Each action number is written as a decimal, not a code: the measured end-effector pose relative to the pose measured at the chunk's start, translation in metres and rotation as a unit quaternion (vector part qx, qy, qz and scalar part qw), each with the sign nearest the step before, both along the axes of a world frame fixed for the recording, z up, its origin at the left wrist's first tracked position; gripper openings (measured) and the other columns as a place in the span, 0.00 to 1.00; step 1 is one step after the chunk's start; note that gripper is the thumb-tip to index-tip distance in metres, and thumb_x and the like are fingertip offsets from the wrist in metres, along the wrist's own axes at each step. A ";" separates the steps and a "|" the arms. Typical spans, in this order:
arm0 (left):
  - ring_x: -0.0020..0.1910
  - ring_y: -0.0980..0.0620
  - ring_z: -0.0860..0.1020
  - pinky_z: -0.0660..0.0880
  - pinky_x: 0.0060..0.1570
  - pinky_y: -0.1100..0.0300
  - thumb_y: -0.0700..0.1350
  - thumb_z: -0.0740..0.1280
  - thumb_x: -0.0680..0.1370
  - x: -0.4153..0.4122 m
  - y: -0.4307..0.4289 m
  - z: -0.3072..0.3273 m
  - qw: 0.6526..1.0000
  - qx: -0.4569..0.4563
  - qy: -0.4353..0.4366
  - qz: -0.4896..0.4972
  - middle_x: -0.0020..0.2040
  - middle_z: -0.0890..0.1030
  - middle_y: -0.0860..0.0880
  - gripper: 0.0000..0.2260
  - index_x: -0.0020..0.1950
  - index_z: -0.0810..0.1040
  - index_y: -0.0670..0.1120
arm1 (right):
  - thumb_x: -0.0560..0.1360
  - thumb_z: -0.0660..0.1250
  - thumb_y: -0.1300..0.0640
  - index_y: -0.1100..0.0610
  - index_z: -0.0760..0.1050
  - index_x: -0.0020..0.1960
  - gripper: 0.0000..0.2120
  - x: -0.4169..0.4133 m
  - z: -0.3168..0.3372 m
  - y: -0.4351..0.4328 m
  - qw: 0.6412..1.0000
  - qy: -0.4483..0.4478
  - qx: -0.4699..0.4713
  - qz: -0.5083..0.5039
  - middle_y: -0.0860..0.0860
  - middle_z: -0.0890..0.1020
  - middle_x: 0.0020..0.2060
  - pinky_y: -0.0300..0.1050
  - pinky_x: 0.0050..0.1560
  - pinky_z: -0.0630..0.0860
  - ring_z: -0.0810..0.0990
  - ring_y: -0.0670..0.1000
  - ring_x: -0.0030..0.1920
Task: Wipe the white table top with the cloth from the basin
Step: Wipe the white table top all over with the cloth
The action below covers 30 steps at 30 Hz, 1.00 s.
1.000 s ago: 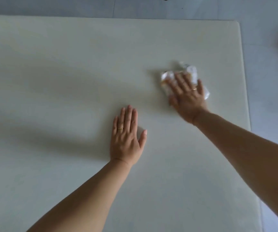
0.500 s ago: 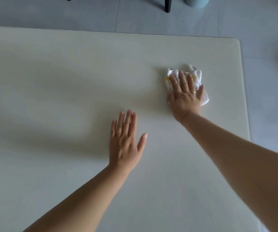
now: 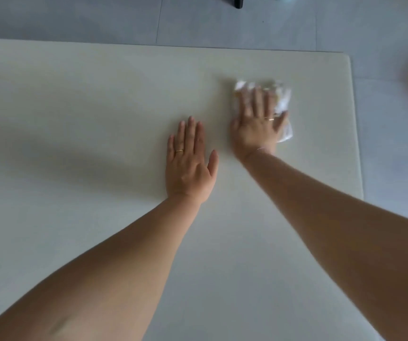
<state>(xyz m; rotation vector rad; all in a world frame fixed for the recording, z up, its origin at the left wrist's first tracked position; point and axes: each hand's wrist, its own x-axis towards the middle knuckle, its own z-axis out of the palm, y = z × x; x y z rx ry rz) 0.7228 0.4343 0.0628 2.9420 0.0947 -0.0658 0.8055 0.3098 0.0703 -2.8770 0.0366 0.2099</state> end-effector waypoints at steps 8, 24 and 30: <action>0.77 0.46 0.53 0.48 0.75 0.50 0.55 0.49 0.77 0.001 -0.002 0.006 1.000 -0.016 0.014 0.003 0.78 0.56 0.44 0.31 0.77 0.56 0.42 | 0.81 0.45 0.46 0.42 0.46 0.76 0.25 0.058 0.001 -0.049 0.984 0.001 -0.053 0.169 0.44 0.49 0.77 0.59 0.73 0.40 0.45 0.50 0.77; 0.76 0.45 0.56 0.52 0.74 0.49 0.54 0.52 0.76 0.004 -0.002 0.005 1.000 -0.010 0.013 0.007 0.77 0.58 0.44 0.30 0.76 0.59 0.41 | 0.80 0.44 0.44 0.43 0.44 0.76 0.25 0.105 -0.001 -0.073 0.996 0.040 -0.030 -0.076 0.45 0.45 0.77 0.66 0.71 0.34 0.41 0.51 0.76; 0.76 0.45 0.57 0.53 0.74 0.48 0.54 0.51 0.76 0.004 -0.003 0.007 1.000 -0.012 0.013 0.008 0.77 0.59 0.44 0.30 0.76 0.59 0.41 | 0.81 0.48 0.47 0.42 0.45 0.76 0.26 0.064 0.002 -0.051 0.972 -0.002 -0.037 0.233 0.44 0.47 0.77 0.64 0.70 0.37 0.43 0.50 0.77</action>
